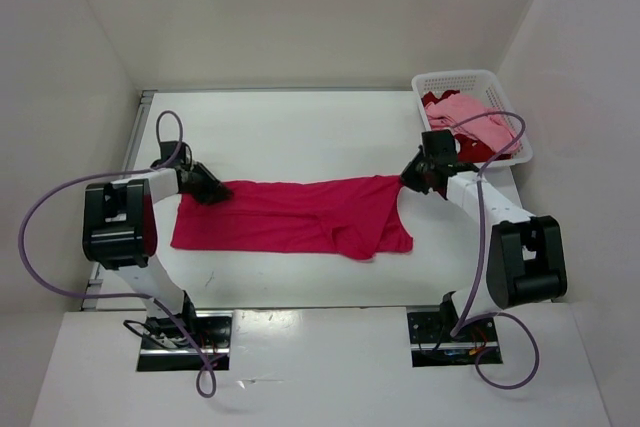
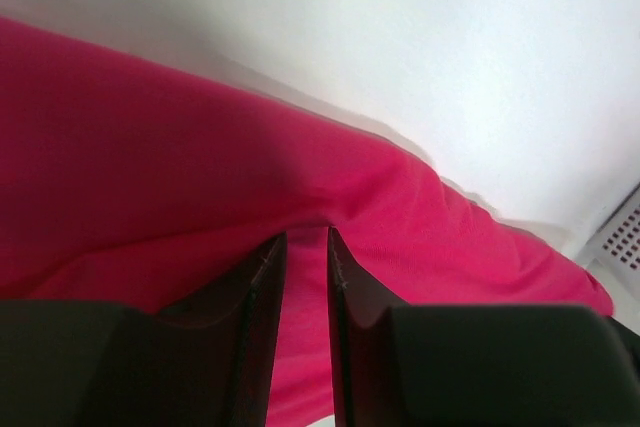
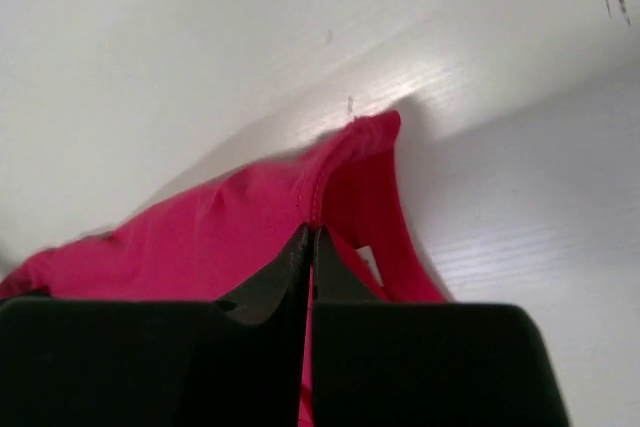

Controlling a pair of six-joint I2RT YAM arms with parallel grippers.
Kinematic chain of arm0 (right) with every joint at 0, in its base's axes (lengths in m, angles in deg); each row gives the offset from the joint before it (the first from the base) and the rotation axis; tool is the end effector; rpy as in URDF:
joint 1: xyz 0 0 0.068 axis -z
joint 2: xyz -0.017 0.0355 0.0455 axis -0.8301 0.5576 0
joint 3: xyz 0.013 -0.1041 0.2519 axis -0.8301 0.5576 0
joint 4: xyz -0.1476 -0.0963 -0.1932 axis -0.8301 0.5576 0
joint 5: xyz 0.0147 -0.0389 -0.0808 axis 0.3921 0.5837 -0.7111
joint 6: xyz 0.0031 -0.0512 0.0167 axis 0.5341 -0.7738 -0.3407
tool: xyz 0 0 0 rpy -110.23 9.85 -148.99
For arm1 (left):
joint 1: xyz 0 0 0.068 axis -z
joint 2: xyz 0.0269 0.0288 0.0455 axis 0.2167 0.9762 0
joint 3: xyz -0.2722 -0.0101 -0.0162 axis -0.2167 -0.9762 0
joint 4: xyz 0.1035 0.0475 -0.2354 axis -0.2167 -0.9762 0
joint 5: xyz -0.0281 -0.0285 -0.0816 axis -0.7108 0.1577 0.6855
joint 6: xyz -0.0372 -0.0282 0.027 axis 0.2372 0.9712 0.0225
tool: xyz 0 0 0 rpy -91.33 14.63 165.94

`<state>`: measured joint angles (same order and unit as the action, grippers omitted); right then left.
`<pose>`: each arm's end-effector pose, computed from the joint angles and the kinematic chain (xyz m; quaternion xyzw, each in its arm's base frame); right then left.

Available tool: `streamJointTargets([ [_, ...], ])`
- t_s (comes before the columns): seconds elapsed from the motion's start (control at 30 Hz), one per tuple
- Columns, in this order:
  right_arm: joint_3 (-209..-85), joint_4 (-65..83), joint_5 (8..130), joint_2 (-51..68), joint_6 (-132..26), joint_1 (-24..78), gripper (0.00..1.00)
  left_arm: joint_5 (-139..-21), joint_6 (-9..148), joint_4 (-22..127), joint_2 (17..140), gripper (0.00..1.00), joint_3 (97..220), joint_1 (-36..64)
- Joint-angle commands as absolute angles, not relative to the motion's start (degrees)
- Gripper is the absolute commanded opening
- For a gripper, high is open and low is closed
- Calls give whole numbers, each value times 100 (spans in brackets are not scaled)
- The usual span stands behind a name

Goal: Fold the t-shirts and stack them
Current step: Fold the other side of the tshirt into a rectangle

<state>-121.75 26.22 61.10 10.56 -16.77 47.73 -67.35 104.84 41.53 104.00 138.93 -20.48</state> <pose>0.2938 0.0433 0.2099 0.2785 0.8985 0.1472 0.3056 0.3344 0.0339 0.1423 -0.3884 0.8603 -0.2574 0.2069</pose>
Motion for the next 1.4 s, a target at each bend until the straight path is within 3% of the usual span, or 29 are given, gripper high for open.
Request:
streamJointTargets([
  [0.0,-12642,2472,5988,1112,-1805,4846,1,-6995,10416,4031,10239,30,13788,-2279],
  [0.27,-13362,1963,5900,2462,-1911,4899,7,-6881,10521,4031,9747,30,13788,-2332],
  [0.5,-14022,2400,6023,2299,-2068,4899,32,-6828,10355,3741,8931,35,13893,-2158],
  [0.63,-13558,2683,6023,1623,-2017,4759,43,-7013,10196,3609,8587,35,13893,-1588],
  [0.67,-13383,2683,6023,1456,-1894,4541,41,-7082,10196,3548,8517,35,13893,-1464],
  [0.7,-12981,2579,6023,1159,-1832,4399,32,-7135,10196,3547,8517,33,13824,-1349],
  [0.73,-12803,2508,6214,1069,-1745,4250,13,-7136,10248,3600,8517,29,13823,-1130],
  [0.8,-12460,2358,6418,1129,-1621,3671,0,-7136,10310,3661,8586,21,13753,-927],
  [0.9,-12449,2305,6542,1689,-1690,3038,0,-7136,10310,3662,8640,11,13753,-567],
  [1.37,-12572,2393,6348,2386,-2192,2754,0,-7030,10310,3486,8016,11,13366,-153],
])
